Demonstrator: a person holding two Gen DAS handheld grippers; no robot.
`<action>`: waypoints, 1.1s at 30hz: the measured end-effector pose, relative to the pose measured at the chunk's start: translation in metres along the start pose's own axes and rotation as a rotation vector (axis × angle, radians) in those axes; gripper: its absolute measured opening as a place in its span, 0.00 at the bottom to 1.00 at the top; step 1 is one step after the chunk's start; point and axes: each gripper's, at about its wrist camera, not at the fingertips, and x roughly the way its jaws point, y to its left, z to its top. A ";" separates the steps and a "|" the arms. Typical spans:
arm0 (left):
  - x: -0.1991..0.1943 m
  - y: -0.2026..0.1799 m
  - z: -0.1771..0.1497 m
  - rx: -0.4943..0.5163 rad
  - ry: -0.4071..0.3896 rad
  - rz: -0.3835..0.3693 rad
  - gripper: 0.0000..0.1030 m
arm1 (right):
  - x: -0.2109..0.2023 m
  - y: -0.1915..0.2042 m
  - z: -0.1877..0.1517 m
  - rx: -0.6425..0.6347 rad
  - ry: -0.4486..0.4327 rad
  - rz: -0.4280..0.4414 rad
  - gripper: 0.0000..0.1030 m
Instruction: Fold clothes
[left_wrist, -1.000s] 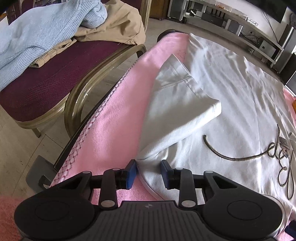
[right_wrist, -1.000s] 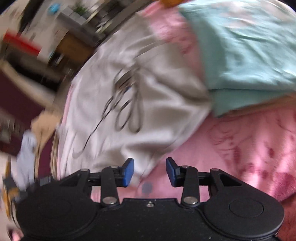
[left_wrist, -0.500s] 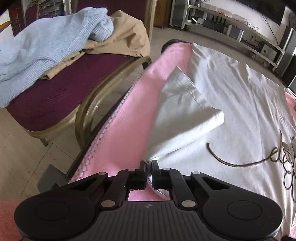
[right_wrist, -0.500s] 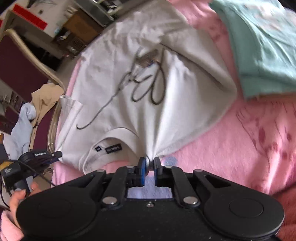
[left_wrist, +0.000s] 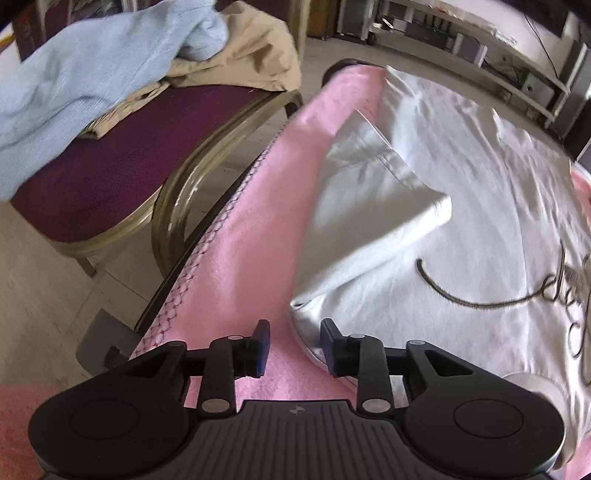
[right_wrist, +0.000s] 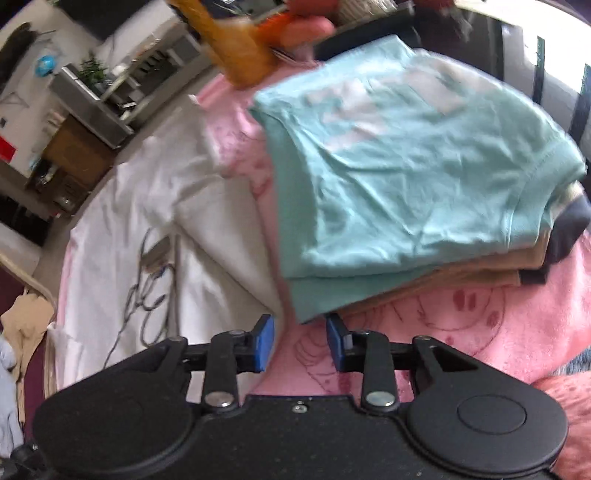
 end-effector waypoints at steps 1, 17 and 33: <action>0.001 -0.003 0.001 0.011 -0.006 0.009 0.30 | 0.004 -0.002 -0.001 0.004 0.011 0.005 0.30; -0.008 0.003 0.006 -0.038 -0.078 0.058 0.07 | 0.012 0.035 -0.013 -0.109 -0.107 -0.048 0.03; -0.058 0.024 0.007 -0.081 -0.038 0.004 0.06 | -0.040 0.030 0.004 -0.004 -0.056 -0.017 0.03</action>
